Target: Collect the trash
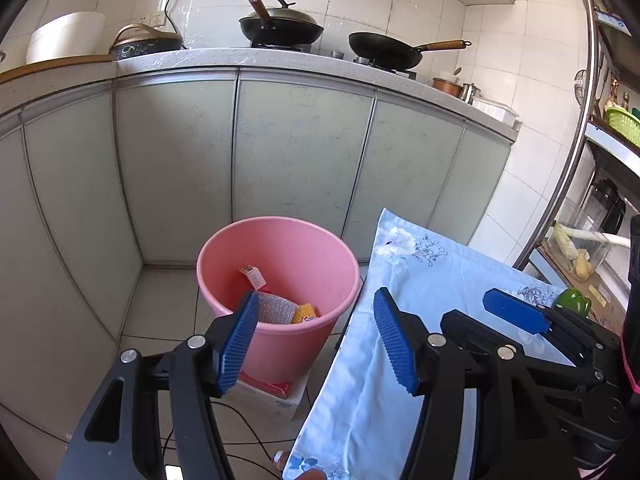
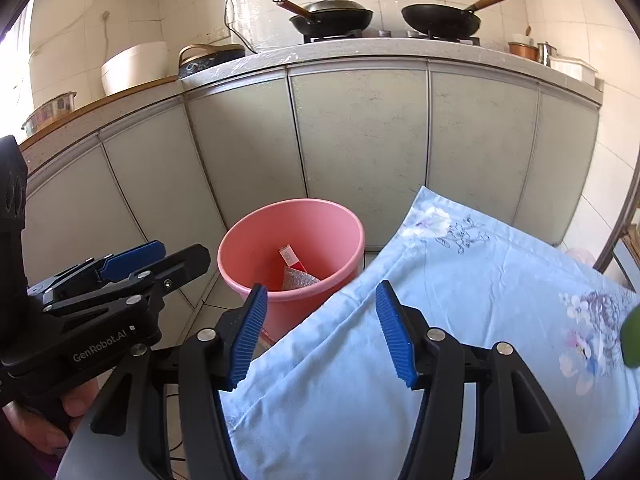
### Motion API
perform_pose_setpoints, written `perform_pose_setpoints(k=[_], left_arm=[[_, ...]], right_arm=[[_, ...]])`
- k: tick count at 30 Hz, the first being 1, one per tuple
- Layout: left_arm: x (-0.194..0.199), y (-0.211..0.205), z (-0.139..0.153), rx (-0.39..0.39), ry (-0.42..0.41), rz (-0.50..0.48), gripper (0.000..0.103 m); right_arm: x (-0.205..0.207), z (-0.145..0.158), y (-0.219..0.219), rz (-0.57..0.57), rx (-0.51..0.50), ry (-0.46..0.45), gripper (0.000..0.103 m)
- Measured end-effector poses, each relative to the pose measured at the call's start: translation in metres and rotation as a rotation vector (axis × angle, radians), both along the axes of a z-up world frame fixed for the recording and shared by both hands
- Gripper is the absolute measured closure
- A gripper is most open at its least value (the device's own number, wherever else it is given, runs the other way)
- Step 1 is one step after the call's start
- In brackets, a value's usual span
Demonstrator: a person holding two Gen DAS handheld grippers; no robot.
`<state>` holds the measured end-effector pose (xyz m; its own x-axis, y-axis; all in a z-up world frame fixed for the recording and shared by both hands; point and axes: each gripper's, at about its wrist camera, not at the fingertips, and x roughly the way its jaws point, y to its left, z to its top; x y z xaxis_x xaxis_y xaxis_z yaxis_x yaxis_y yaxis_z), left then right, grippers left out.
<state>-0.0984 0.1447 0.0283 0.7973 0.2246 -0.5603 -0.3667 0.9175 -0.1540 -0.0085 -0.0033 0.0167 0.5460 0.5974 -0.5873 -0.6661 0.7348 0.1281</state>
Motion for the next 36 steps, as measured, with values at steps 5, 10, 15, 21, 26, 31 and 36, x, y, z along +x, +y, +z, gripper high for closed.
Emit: perform_pose_setpoints(k=[5,10,15,21,26,31,36], left_arm=[[-0.003,-0.003,-0.002,-0.01,0.015,0.009,0.041],[-0.006,-0.008,-0.004,-0.008,0.022,-0.002,0.041],[-0.009,-0.015,-0.005,0.006,0.021,-0.012,0.041],[-0.012,-0.022,-0.003,0.019,0.011,-0.025,0.041],[-0.014,-0.025,-0.002,0.036,0.007,-0.028,0.042],[-0.015,-0.027,-0.002,0.039,0.006,-0.029,0.042],[-0.015,-0.029,-0.002,0.042,0.008,-0.031,0.043]], right_arm=[[-0.004,-0.005,-0.008,-0.029,0.001,0.02,0.039],[-0.009,-0.008,-0.018,-0.055,-0.006,0.015,0.038],[-0.014,-0.008,-0.027,-0.079,-0.003,0.008,0.038],[-0.013,-0.009,-0.034,-0.093,0.006,0.023,0.037],[-0.015,-0.009,-0.036,-0.099,0.009,0.022,0.037],[-0.015,-0.009,-0.038,-0.101,0.01,0.021,0.037],[-0.016,-0.01,-0.038,-0.102,0.01,0.02,0.037]])
